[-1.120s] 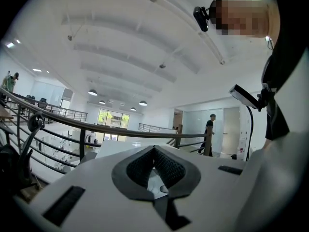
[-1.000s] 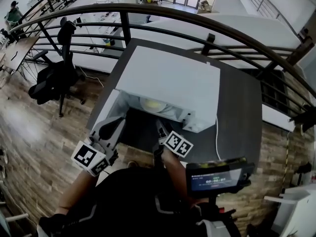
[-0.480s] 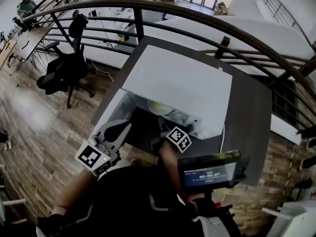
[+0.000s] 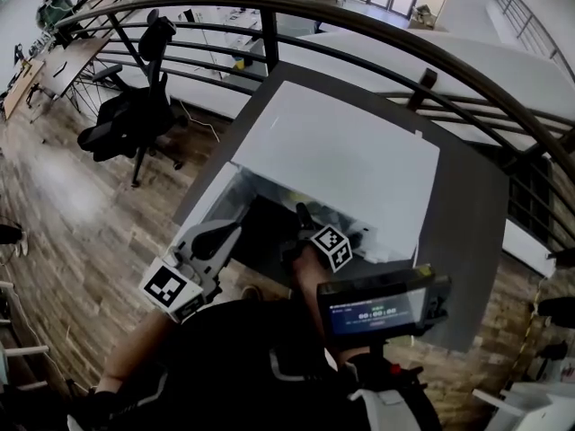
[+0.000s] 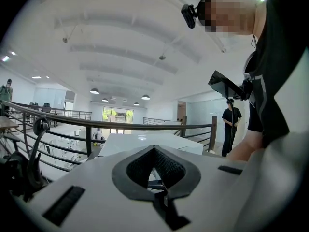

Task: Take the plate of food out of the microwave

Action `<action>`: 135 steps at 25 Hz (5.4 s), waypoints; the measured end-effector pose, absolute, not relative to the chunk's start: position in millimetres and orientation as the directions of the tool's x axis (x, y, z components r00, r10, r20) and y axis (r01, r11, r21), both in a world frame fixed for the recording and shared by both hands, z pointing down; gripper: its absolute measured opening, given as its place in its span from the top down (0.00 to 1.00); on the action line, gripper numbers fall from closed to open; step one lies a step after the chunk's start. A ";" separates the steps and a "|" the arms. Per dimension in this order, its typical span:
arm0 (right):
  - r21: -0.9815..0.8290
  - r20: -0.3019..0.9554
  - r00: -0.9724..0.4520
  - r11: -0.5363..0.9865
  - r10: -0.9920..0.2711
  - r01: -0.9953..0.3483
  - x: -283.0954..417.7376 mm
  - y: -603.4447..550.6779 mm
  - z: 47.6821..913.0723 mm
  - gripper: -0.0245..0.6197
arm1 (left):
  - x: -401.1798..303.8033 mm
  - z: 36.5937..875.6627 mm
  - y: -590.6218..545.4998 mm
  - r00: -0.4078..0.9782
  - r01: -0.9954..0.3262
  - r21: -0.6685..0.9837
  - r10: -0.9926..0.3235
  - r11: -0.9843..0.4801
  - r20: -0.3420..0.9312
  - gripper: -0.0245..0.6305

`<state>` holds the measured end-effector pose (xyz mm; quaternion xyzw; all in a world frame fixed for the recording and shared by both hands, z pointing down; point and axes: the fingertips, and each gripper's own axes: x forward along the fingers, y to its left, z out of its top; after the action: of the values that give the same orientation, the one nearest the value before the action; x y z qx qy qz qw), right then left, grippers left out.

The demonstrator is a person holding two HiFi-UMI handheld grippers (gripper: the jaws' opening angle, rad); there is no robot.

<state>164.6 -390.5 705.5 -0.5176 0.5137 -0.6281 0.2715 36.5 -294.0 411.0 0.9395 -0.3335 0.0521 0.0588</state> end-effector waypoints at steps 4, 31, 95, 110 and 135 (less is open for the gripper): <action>-0.919 0.392 -0.302 -0.355 -0.869 -0.171 164.4 -389.4 710.0 0.48 | 34.6 413.5 -293.3 0.763 -0.643 0.083 -0.629 -0.761 0.145 0.96; -0.918 0.387 -0.248 -0.396 -0.888 -0.012 171.2 -387.1 720.3 0.61 | 36.3 416.0 -298.5 0.760 -0.650 0.123 -0.634 -0.750 0.146 0.96; -0.996 0.089 -0.259 -0.094 -0.962 0.006 137.6 -210.6 540.4 0.94 | -6.3 393.6 -235.6 0.934 -0.358 0.175 -0.349 -0.917 0.081 0.96; -0.999 0.021 -0.318 -0.028 -0.948 0.017 168.9 -176.0 489.6 0.94 | 30.1 383.9 -227.3 0.916 -0.401 0.154 -0.393 -0.903 0.079 0.96; -0.999 -0.052 -0.418 0.042 -0.907 0.033 182.9 -171.7 465.9 0.94 | 51.5 388.6 -224.7 0.874 -0.486 0.159 -0.479 -0.859 0.082 0.96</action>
<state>182.9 -171.7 465.9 -0.3629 0.6016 -0.5892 0.3990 51.5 -224.7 388.6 0.9640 -0.2504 0.0198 0.0875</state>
